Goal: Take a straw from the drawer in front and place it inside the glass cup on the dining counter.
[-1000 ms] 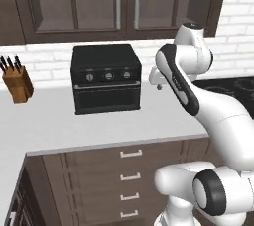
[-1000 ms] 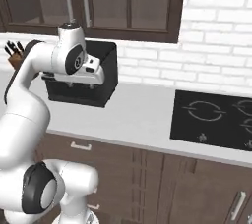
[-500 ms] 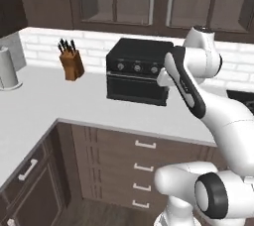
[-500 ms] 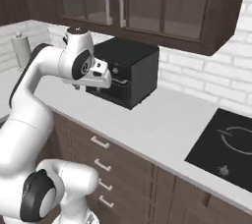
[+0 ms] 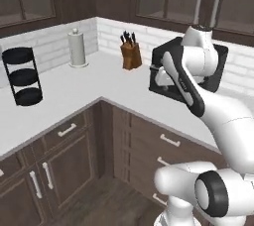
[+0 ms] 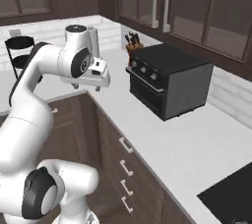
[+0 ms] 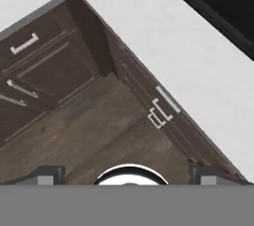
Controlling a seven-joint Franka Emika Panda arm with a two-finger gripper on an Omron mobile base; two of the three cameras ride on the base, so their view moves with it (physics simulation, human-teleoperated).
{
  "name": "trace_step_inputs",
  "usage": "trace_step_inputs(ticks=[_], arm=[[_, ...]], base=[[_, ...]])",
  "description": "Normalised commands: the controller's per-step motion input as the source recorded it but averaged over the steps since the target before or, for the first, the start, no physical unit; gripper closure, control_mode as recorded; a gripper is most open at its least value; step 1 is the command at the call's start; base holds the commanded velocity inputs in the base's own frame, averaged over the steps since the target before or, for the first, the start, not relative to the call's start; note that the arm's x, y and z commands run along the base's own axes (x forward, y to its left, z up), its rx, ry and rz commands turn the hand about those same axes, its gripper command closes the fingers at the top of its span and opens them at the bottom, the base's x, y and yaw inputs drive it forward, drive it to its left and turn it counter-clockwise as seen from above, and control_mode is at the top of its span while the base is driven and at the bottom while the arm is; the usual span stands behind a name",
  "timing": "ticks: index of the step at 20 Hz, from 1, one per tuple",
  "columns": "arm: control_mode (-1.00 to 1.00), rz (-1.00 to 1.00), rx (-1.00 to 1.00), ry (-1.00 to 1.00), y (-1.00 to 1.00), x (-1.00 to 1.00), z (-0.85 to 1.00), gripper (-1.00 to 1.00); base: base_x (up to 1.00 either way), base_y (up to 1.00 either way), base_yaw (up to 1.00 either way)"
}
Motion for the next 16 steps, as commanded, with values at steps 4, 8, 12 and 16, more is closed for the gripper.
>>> trace_step_inputs(ticks=[4, 8, 12, 16], arm=[[1.00, 0.00, 0.00, 0.00, 0.00, 0.00, 0.00, -1.00], [1.00, 0.00, 0.00, 0.00, 0.00, 0.00, 0.00, -1.00], [1.00, 0.00, 0.00, 0.00, 0.00, 0.00, 0.00, -1.00], [1.00, 0.00, 0.00, 0.00, 0.00, 0.00, 0.00, -1.00]], base=[[-0.43, -0.78, 0.44], [-0.87, -0.76, 0.38], [-0.60, -0.62, 0.33], [-0.11, -0.57, 0.30]])
